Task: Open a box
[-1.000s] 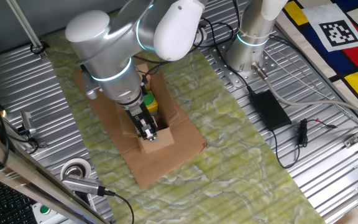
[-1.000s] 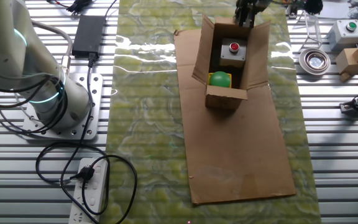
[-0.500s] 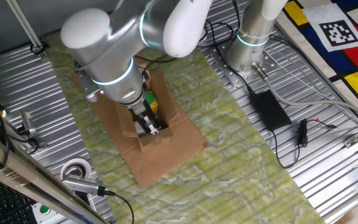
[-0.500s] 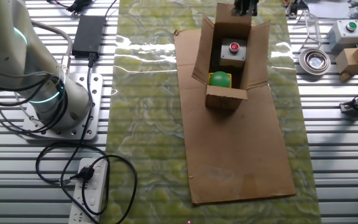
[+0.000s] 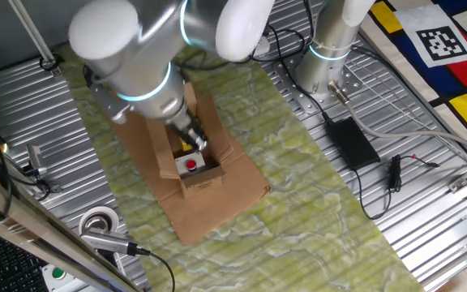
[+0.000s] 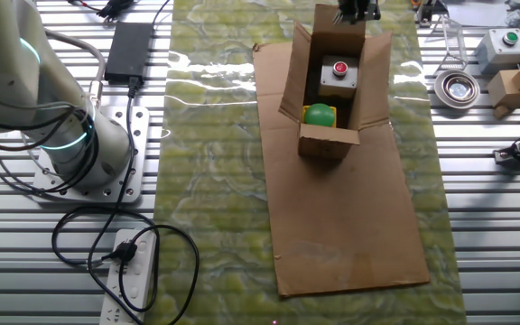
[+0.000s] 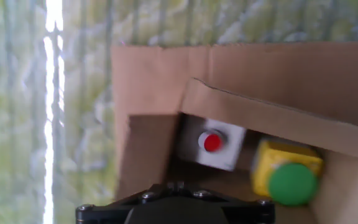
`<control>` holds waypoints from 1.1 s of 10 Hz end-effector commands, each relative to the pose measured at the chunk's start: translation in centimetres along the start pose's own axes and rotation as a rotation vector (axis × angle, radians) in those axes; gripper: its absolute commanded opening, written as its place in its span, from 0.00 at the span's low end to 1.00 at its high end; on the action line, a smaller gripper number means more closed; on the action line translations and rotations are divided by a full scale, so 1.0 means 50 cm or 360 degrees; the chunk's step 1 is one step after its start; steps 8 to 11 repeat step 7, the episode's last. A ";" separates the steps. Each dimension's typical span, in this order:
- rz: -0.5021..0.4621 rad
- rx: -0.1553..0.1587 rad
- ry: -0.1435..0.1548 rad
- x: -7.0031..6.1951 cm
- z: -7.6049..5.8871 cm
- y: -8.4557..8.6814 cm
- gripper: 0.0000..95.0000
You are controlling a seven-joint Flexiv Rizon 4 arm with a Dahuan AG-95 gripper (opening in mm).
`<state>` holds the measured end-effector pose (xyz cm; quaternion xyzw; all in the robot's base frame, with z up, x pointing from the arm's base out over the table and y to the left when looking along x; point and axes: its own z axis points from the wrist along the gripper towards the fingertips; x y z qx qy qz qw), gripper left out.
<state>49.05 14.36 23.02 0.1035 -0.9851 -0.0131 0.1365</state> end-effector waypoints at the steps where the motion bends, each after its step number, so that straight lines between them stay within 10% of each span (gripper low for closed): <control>1: -0.0031 0.0009 -0.0032 0.045 -0.009 -0.024 0.00; 11: -0.0044 0.0008 -0.0093 0.085 0.008 -0.037 0.00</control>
